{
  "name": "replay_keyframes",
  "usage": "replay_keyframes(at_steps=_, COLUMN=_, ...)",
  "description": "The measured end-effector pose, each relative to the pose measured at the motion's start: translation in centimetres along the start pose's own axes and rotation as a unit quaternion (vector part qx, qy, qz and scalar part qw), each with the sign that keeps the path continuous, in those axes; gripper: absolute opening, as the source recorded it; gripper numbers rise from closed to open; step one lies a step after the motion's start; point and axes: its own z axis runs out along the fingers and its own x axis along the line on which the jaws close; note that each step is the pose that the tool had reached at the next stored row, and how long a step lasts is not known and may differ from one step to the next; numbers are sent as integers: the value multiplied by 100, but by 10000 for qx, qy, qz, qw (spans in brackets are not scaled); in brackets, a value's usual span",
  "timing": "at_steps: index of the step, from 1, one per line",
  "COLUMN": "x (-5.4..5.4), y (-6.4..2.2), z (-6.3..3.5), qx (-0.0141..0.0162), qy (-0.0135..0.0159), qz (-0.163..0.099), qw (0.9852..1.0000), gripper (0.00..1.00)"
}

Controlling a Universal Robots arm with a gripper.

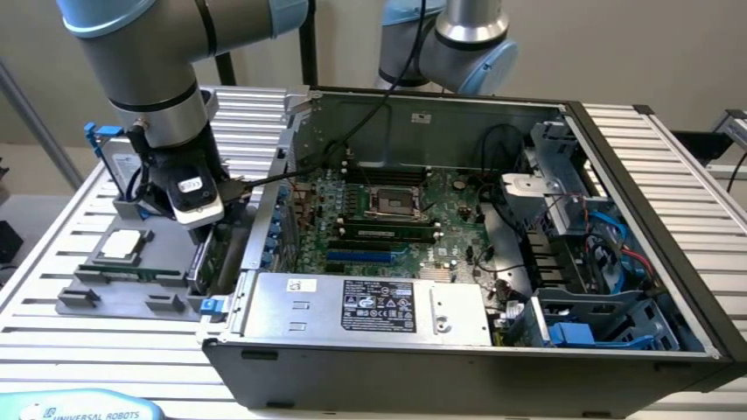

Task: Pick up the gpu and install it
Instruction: 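Pick up the gpu and move the gpu toward the slot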

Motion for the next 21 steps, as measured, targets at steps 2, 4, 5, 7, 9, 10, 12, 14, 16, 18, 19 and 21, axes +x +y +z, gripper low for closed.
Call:
replay_keyframes(at_steps=2, x=0, y=0, z=0, qx=0, qy=0, qz=0, qw=10000, gripper=27)
replay_keyframes(at_steps=4, x=0, y=0, z=0, qx=0, qy=0, qz=0, qw=10000, gripper=27)
replay_keyframes(at_steps=5, x=0, y=0, z=0, qx=0, qy=0, qz=0, qw=10000, gripper=27)
replay_keyframes(at_steps=7, x=0, y=0, z=0, qx=0, qy=0, qz=0, qw=10000, gripper=27)
replay_keyframes(at_steps=9, x=0, y=0, z=0, qx=0, qy=0, qz=0, qw=10000, gripper=27)
replay_keyframes(at_steps=10, x=0, y=0, z=0, qx=-1, qy=-1, qz=0, qw=10000, gripper=27)
replay_keyframes(at_steps=12, x=1, y=0, z=-10, qx=0, qy=0, qz=0, qw=10000, gripper=27)
replay_keyframes(at_steps=14, x=1, y=2, z=-39, qx=0, qy=0, qz=0, qw=10000, gripper=27)
replay_keyframes(at_steps=16, x=1, y=3, z=-76, qx=0, qy=0, qz=0, qw=10000, gripper=27)
replay_keyframes(at_steps=18, x=1, y=6, z=-125, qx=-1, qy=-1, qz=0, qw=10000, gripper=27)
replay_keyframes(at_steps=19, x=2, y=7, z=-154, qx=0, qy=0, qz=0, qw=10000, gripper=27)
replay_keyframes(at_steps=21, x=3, y=10, z=-229, qx=-1, qy=0, qz=0, qw=10000, gripper=27)
